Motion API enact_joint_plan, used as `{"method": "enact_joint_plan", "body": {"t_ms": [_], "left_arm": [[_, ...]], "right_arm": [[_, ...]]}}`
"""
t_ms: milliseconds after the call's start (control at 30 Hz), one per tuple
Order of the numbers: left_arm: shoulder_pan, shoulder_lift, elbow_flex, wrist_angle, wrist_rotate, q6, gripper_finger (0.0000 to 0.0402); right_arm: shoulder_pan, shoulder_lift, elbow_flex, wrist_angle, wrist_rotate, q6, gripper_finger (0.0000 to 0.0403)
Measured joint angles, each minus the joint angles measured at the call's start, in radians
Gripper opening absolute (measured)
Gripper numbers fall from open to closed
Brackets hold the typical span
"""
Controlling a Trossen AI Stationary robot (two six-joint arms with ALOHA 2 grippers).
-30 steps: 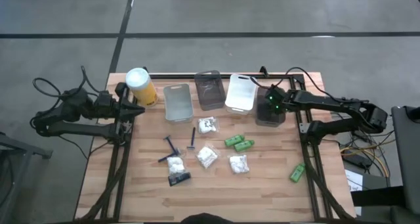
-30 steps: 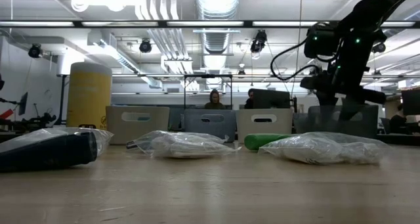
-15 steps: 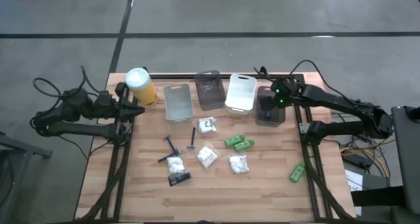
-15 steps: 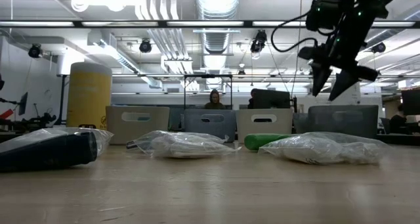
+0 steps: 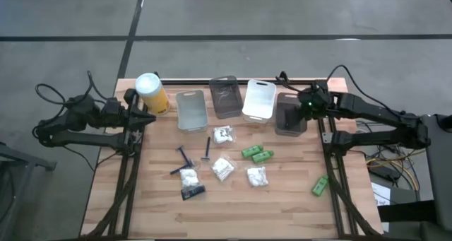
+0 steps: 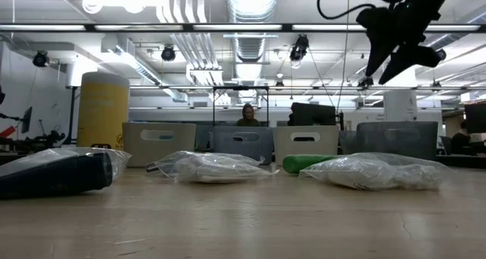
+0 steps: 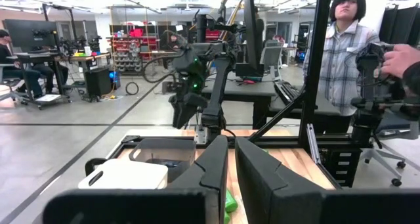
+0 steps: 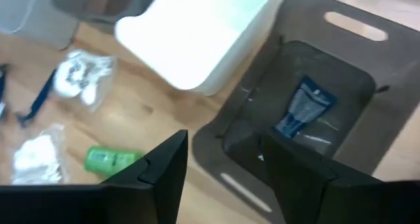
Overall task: Pick & Place Travel size toiletries
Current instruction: Put the white cotton pack into the white bin
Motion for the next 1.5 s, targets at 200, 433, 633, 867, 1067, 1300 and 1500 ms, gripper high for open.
{"method": "enact_joint_plan", "body": {"t_ms": [200, 433, 633, 867, 1067, 1300, 1500], "left_arm": [[0.0, 0.0, 0.0, 0.0, 0.0, 0.0, 0.0035], [0.0, 0.0, 0.0, 0.0, 0.0, 0.0, 0.0035], [0.0, 0.0, 0.0, 0.0, 0.0, 0.0, 0.0035], [0.0, 0.0, 0.0, 0.0, 0.0, 0.0, 0.0035], [0.0, 0.0, 0.0, 0.0, 0.0, 0.0, 0.0035], [0.0, 0.0, 0.0, 0.0, 0.0, 0.0, 0.0035], [0.0, 0.0, 0.0, 0.0, 0.0, 0.0, 0.0035]], "right_arm": [[0.083, 0.009, 0.04, 0.0, 0.001, 0.0, 0.0172], [0.168, 0.079, 0.092, 0.031, 0.011, -0.044, 0.0156], [0.249, 0.203, 0.127, 0.134, 0.011, -0.171, 0.0143], [0.329, 0.374, 0.177, 0.255, 0.011, -0.361, 0.0124], [0.381, 0.511, 0.253, 0.284, 0.011, -0.567, 0.0105], [0.439, 0.595, 0.3, 0.283, 0.011, -0.76, 0.0081], [0.492, 0.604, 0.25, 0.294, 0.01, -0.758, 0.0072]]}}
